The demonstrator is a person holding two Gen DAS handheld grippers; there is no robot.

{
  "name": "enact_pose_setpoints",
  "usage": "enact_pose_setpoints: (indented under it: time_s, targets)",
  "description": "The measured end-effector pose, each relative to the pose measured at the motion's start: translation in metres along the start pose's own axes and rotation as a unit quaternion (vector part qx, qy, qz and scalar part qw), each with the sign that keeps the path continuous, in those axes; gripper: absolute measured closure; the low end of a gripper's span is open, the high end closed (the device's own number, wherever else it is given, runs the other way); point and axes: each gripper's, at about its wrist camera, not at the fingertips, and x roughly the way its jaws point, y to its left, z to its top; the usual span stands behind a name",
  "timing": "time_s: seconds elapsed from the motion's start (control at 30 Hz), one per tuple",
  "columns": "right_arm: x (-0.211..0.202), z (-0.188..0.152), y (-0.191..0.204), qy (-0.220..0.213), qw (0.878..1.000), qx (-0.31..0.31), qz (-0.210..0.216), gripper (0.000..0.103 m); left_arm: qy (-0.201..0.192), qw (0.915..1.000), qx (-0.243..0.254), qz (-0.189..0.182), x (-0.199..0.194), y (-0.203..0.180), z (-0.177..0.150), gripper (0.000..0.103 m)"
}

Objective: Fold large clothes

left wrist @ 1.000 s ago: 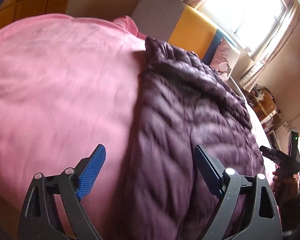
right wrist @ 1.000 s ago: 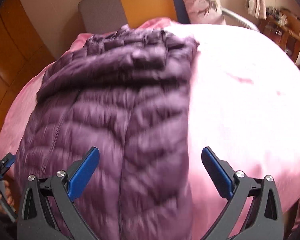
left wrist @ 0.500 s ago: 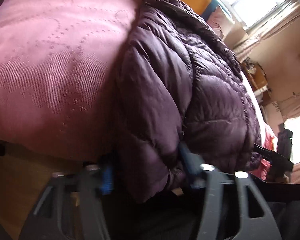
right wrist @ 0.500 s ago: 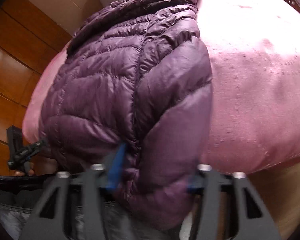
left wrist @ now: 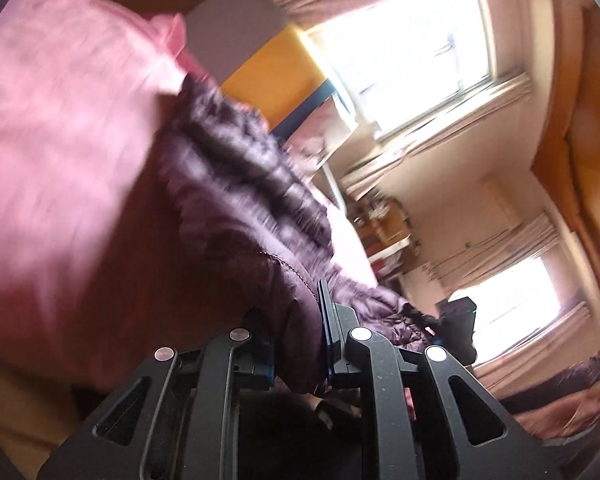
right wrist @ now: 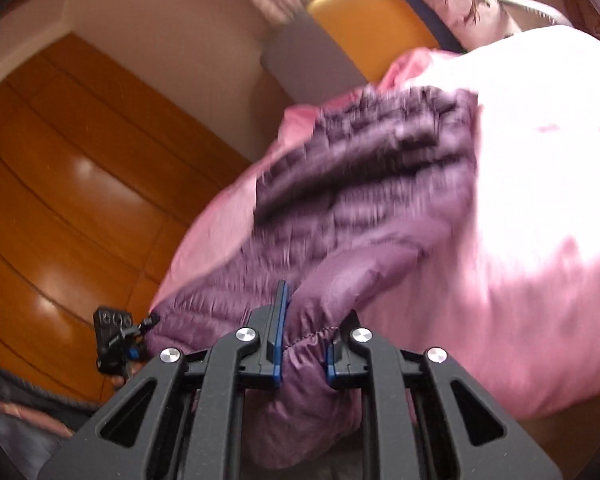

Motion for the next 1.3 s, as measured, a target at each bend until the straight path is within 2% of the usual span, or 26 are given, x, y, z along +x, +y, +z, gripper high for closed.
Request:
enact_pose_setpoints:
  time_s: [0.07, 0.27, 0.37, 0.43, 0.5, 0.53, 0.57, 0.6, 0.67, 0.73, 0.8, 0.87, 0.97, 1.1, 1.13, 1.17, 1.2, 1.27, 1.3]
  targets:
    - [0.005, 0.023, -0.003, -0.018, 1.000, 0.005, -0.001, 0.089, -0.006, 0.9998, 0.009, -0.018, 0.010, -0.005, 0.022, 0.087]
    - [0.038, 0.099, -0.026, -0.043, 0.998, 0.043, -0.015, 0.089, -0.019, 0.9996, 0.010, -0.019, 0.053, 0.001, 0.087, 0.087]
    - [0.058, 0.128, -0.044, -0.046, 0.996, 0.074, -0.027, 0.089, -0.019, 0.9997, -0.011, -0.003, 0.085, 0.016, 0.123, 0.087]
    - [0.075, 0.146, -0.053, -0.041, 0.995, 0.084, -0.041, 0.086, -0.019, 0.9993, -0.026, 0.020, 0.107, 0.026, 0.145, 0.087]
    - [0.092, 0.162, -0.062, -0.037, 0.993, 0.092, -0.057, 0.076, -0.013, 0.9979, -0.037, 0.051, 0.131, 0.036, 0.165, 0.085]
    - [0.100, 0.168, -0.066, -0.035, 0.993, 0.098, -0.059, 0.065, -0.012, 0.9968, -0.044, 0.066, 0.135, 0.042, 0.170, 0.081]
    - [0.106, 0.174, -0.071, -0.037, 0.992, 0.105, -0.061, 0.055, -0.009, 0.9956, -0.053, 0.077, 0.145, 0.048, 0.178, 0.071]
    - [0.111, 0.179, -0.076, -0.039, 0.991, 0.113, -0.061, 0.050, -0.007, 0.9947, -0.063, 0.081, 0.153, 0.055, 0.185, 0.064]
    - [0.122, 0.186, -0.086, -0.037, 0.990, 0.129, -0.039, 0.020, -0.018, 0.9924, -0.087, 0.086, 0.156, 0.065, 0.194, 0.029]
    - [0.124, 0.188, -0.092, -0.046, 0.988, 0.144, -0.027, 0.010, -0.039, 0.9906, -0.096, 0.089, 0.147, 0.070, 0.196, 0.021]
    - [0.115, 0.183, -0.091, -0.067, 0.988, 0.133, -0.028, 0.003, -0.048, 0.9899, -0.101, 0.087, 0.134, 0.078, 0.197, 0.019]
    - [0.102, 0.169, -0.092, -0.077, 0.989, 0.122, -0.037, 0.002, -0.052, 0.9886, -0.103, 0.097, 0.125, 0.088, 0.191, 0.017]
    - [0.092, 0.133, -0.102, -0.061, 0.989, 0.113, -0.070, 0.002, -0.011, 0.9893, -0.096, 0.110, 0.123, 0.111, 0.164, 0.017]
    - [0.101, 0.082, -0.112, -0.013, 0.990, 0.103, -0.098, 0.002, 0.039, 0.9911, -0.107, 0.070, 0.135, 0.127, 0.121, 0.017]
    - [0.106, 0.076, -0.112, -0.007, 0.990, 0.094, -0.108, 0.006, 0.043, 0.9916, -0.105, 0.062, 0.137, 0.127, 0.114, 0.017]
    - [0.111, 0.070, -0.111, -0.004, 0.989, 0.083, -0.120, 0.016, 0.042, 0.9926, -0.098, 0.059, 0.138, 0.124, 0.108, 0.020]
    - [0.115, 0.066, -0.110, -0.004, 0.988, 0.075, -0.136, 0.022, 0.043, 0.9937, -0.085, 0.060, 0.138, 0.119, 0.103, 0.024]
    - [0.120, 0.064, -0.108, -0.006, 0.986, 0.075, -0.146, 0.048, 0.056, 0.9938, -0.075, 0.059, 0.140, 0.113, 0.098, 0.040]
    - [0.120, 0.063, -0.107, -0.004, 0.987, 0.079, -0.141, 0.056, 0.061, 0.9940, -0.068, 0.060, 0.142, 0.111, 0.095, 0.043]
